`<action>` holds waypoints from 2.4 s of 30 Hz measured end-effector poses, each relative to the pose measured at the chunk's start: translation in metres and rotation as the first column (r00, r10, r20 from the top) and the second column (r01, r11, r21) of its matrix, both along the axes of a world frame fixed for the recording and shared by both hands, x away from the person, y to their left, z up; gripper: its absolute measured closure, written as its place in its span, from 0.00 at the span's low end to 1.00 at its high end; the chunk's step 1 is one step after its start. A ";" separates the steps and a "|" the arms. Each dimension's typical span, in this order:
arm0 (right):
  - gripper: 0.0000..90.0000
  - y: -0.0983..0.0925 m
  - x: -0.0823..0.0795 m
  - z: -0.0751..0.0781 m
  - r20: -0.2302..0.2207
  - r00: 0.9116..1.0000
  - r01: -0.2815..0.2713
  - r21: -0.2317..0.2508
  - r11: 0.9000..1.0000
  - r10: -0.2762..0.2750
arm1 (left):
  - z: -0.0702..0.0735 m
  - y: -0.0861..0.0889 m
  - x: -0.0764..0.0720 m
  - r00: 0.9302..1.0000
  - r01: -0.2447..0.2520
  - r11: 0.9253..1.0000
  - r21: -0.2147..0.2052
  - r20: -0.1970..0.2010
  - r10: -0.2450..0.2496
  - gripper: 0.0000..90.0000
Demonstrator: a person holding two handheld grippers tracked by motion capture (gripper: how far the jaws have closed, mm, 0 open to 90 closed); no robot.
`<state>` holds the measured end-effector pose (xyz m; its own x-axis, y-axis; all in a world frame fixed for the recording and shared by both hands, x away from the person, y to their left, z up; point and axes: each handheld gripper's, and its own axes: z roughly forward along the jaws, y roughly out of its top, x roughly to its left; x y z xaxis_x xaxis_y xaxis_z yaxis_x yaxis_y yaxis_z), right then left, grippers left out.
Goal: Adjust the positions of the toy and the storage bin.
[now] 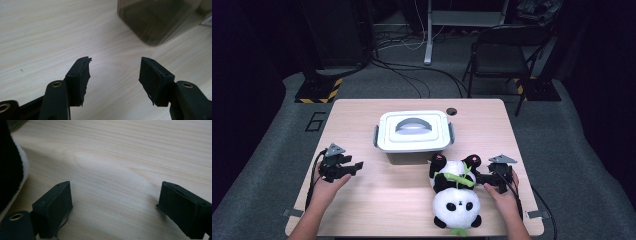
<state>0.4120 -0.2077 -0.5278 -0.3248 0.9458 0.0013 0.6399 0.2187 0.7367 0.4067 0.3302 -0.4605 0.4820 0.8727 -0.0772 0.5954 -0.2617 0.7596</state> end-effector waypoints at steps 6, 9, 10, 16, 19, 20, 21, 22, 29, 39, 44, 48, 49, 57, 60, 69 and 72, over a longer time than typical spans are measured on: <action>0.12 0.000 0.000 0.000 0.000 1.000 0.000 0.000 1.000 0.000 | 0.015 -0.009 0.009 0.999 0.040 0.999 -0.015 0.013 -0.040 0.50; 0.12 0.000 0.000 0.000 0.000 1.000 0.000 0.000 1.000 0.000 | 0.021 -0.014 0.011 0.998 0.056 0.998 -0.010 0.012 -0.056 0.50; 0.12 0.000 0.000 0.000 -0.002 1.000 -0.002 0.002 1.000 0.002 | 0.024 -0.016 0.013 0.998 0.056 0.998 -0.017 0.026 -0.056 0.50; 0.11 0.000 0.000 0.000 -0.003 1.000 -0.007 0.003 1.000 0.007 | 0.046 -0.024 0.022 0.997 0.072 0.997 -0.031 0.037 -0.071 0.45; 0.11 0.000 0.000 0.000 -0.003 1.000 -0.008 0.004 1.000 0.008 | 0.052 -0.028 0.025 0.995 0.086 0.996 -0.038 0.044 -0.085 0.45; 0.11 0.000 0.000 0.000 -0.003 1.000 -0.008 0.003 1.000 0.008 | 0.055 -0.031 0.026 0.995 0.086 0.995 -0.045 0.049 -0.084 0.44; 0.11 0.000 0.000 0.000 -0.003 1.000 -0.008 0.003 1.000 0.008 | 0.058 -0.033 0.027 0.994 0.095 0.994 -0.045 0.056 -0.092 0.44; 0.11 0.000 0.000 0.000 -0.003 1.000 -0.008 0.003 1.000 0.008 | 0.060 -0.035 0.029 0.994 0.099 0.994 -0.049 0.058 -0.096 0.44; 0.11 0.000 0.000 0.000 -0.004 1.000 -0.015 0.001 1.000 0.015 | 0.068 -0.056 0.044 0.990 0.131 0.991 -0.040 0.053 -0.128 0.44; 0.10 0.000 -0.001 0.000 -0.005 0.999 -0.032 0.001 0.999 0.032 | 0.059 -0.069 0.055 0.990 0.141 0.990 -0.014 0.027 -0.141 0.44; 0.10 0.000 -0.001 0.000 -0.006 0.999 -0.036 0.002 0.999 0.036 | 0.055 -0.073 0.054 0.984 0.176 0.984 -0.032 -0.003 -0.176 0.42; 0.10 0.000 -0.001 0.000 -0.006 0.999 -0.041 0.000 0.999 0.041 | 0.056 -0.073 0.050 0.985 0.174 0.984 -0.029 0.003 -0.174 0.43; 0.10 0.000 -0.001 0.000 -0.006 0.999 -0.040 0.001 0.999 0.040 | 0.057 -0.073 0.048 0.985 0.173 0.985 -0.025 -0.004 -0.173 0.43; 0.10 0.000 -0.001 0.000 -0.005 0.999 -0.042 0.001 0.999 0.042 | 0.058 -0.075 0.036 0.984 0.180 0.984 -0.015 0.015 -0.180 0.43; 0.10 0.000 -0.001 0.000 -0.006 0.999 -0.042 0.001 0.999 0.042 | 0.057 -0.072 0.031 0.982 0.187 0.981 -0.046 0.010 -0.187 0.42; 0.10 0.000 -0.001 0.000 -0.005 0.999 -0.042 0.001 0.999 0.042 | 0.061 -0.070 0.042 0.985 0.174 0.984 -0.045 0.018 -0.173 0.46; 0.10 0.000 -0.001 0.000 -0.006 0.999 -0.043 0.001 0.999 0.043 | 0.064 -0.073 0.047 0.982 0.188 0.982 -0.035 0.031 -0.187 0.47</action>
<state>0.4112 -0.2078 -0.5280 -0.3649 0.9310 0.0045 0.6343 0.2451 0.7332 0.4535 0.2571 -0.3967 0.6390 0.7636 -0.0926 0.5174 -0.3375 0.7864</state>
